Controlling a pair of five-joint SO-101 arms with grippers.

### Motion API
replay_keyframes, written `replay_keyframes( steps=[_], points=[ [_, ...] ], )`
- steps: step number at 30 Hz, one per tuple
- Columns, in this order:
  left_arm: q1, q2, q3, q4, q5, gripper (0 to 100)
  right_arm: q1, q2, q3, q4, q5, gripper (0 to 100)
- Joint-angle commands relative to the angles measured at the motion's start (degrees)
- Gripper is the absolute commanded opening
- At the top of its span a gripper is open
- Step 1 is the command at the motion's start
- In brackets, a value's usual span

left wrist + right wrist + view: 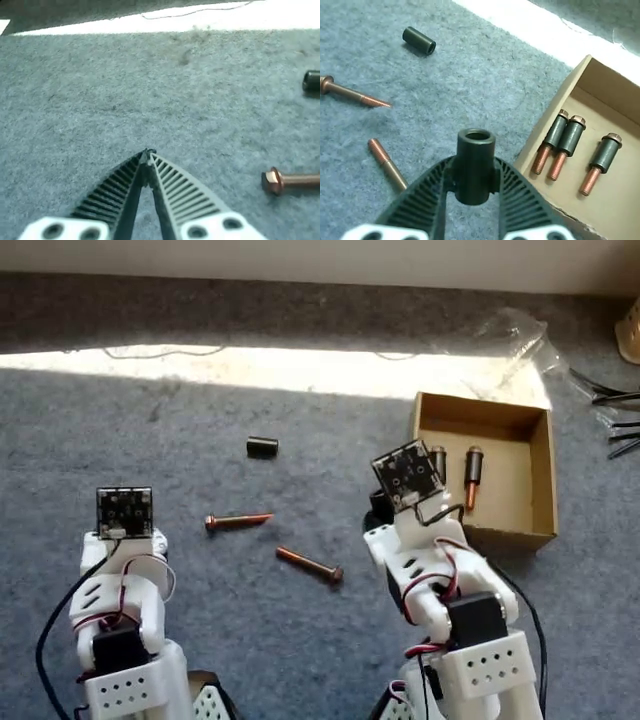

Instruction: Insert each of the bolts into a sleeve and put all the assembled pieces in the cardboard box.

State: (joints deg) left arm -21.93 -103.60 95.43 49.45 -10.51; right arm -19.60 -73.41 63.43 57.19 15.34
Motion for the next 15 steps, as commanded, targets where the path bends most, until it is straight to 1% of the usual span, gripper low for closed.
replay_keyframes(
  steps=[1,3,5,8,12,15],
  points=[
    [6.3,-0.6,-5.9,6.8,-4.2,2,0.6,-5.7,4.6,-4.8,-0.7,0.5],
    [8.9,-0.5,-9.1,10.5,-5.9,4,0.6,-8.1,7.5,-5.9,-0.7,0.5],
    [11.0,-0.5,-11.7,13.9,-6.0,7,0.6,-10.4,9.6,-6.2,-0.7,0.5],
    [13.1,-0.4,-14.5,17.1,-5.7,6,0.6,-13.2,12.4,-6.2,-0.8,0.5],
    [15.6,4.4,-17.2,17.6,-6.1,6,0.6,-16.3,15.4,-6.1,-0.8,0.5],
    [17.6,14.0,-22.8,17.6,-6.3,6,0.7,-18.3,17.2,-5.9,-0.8,0.5]
  ],
)
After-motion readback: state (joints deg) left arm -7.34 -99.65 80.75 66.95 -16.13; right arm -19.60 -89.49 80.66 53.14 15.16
